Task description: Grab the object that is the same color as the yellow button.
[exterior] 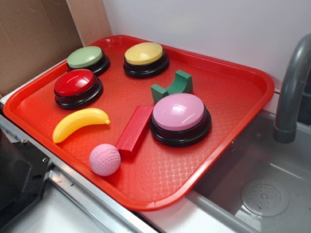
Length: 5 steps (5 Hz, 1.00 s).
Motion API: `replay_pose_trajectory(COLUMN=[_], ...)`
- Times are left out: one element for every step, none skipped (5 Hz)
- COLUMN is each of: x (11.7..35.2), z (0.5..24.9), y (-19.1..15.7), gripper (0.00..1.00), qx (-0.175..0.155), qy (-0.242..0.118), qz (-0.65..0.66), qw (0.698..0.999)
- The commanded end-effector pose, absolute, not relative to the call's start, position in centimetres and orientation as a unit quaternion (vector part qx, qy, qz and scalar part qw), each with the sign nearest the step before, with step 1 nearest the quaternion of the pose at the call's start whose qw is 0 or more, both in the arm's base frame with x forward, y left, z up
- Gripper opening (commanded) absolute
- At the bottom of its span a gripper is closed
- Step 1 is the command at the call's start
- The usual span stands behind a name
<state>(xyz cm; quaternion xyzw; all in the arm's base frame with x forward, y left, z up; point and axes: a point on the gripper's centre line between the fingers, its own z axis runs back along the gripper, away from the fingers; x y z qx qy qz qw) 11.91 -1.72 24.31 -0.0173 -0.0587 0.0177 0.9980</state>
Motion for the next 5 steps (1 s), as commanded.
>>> replay_pose_trajectory(x=[11.9, 12.6, 13.1, 13.3, 13.8], z=[24.3, 21.5, 18.3, 14.8, 11.4], y=[-1.7, -1.3, -1.0, -0.2, 0.8], gripper=[1.00, 1.00, 1.00, 1.00, 1.00], qx=[-0.017, 0.005, 0.004, 0.007, 0.024], qy=[-0.059, -0.076, -0.092, -0.083, -0.071], qz=[0.018, 0.009, 0.020, 0.034, 0.057], qw=[0.998, 0.997, 0.996, 0.996, 0.996])
